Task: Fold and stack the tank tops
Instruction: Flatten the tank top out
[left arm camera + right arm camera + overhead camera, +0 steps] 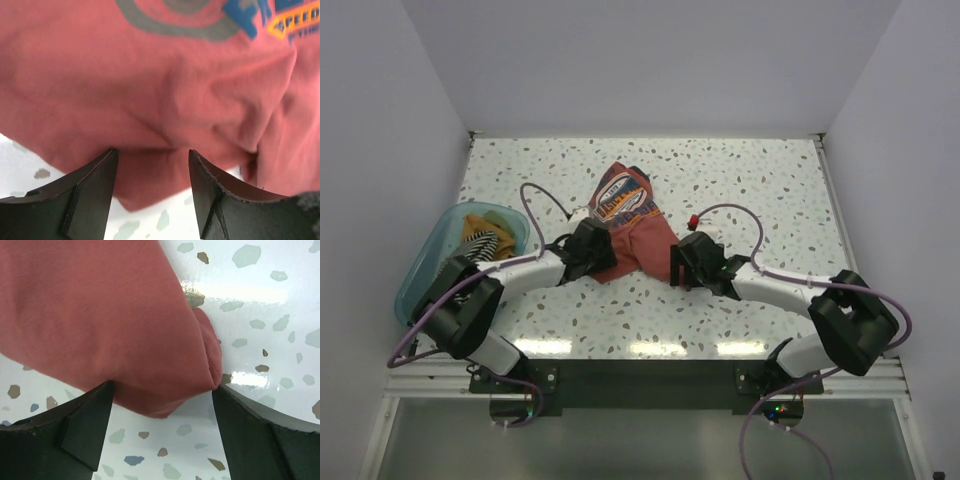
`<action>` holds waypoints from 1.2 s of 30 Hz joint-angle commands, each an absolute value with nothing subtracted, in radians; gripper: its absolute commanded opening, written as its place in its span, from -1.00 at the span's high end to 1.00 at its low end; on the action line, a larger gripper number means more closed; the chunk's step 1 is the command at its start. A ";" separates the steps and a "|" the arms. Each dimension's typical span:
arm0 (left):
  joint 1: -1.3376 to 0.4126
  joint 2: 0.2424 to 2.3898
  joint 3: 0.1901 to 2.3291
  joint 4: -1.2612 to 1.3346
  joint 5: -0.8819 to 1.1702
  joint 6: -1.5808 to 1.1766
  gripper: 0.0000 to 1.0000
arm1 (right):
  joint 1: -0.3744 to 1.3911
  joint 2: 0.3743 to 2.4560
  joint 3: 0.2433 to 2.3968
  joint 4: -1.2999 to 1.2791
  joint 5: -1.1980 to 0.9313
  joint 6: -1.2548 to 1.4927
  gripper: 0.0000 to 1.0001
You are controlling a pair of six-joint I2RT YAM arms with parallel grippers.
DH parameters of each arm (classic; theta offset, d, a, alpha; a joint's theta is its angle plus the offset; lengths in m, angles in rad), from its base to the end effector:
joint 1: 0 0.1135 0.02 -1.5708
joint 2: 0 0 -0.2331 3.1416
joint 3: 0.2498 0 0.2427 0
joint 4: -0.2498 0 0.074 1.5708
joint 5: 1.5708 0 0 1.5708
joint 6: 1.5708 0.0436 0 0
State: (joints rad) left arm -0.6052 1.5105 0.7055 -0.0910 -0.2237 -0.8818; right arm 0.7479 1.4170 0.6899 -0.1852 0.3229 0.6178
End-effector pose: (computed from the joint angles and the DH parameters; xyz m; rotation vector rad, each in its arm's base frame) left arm 0.2399 -0.1542 0.1273 -0.4374 2.4356 -0.3827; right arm 0.2077 0.1738 0.1411 -0.0230 2.4304 0.2166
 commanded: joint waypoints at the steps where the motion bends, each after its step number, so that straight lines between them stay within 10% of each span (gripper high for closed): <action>1: -0.617 1.575 0.788 -0.205 -0.363 -0.908 -0.27 | 0.745 1.466 0.726 -0.121 0.314 0.595 -0.65; 5: -0.621 1.603 0.793 -0.192 -0.377 -0.896 -0.12 | 0.742 1.485 0.752 -0.117 0.321 0.600 -0.17; 10: -0.621 1.580 0.859 -0.267 -0.455 -0.865 0.94 | 0.732 1.427 0.833 -0.204 0.345 0.572 0.79; 13: -0.621 1.498 0.940 -0.323 -0.520 -0.815 1.00 | 0.692 1.361 0.916 -0.280 0.348 0.546 1.00; 25: -0.592 1.264 1.291 -0.469 -0.597 -0.598 1.00 | 0.560 1.102 1.281 -0.485 0.311 0.445 1.00; 32: -0.560 1.273 1.292 -0.373 -0.185 -0.574 1.00 | 0.561 1.129 1.390 -0.506 0.229 0.426 1.00; 36: -0.563 1.243 1.125 -0.253 -0.107 -0.641 0.43 | 0.647 1.166 1.367 -0.466 0.175 0.428 1.00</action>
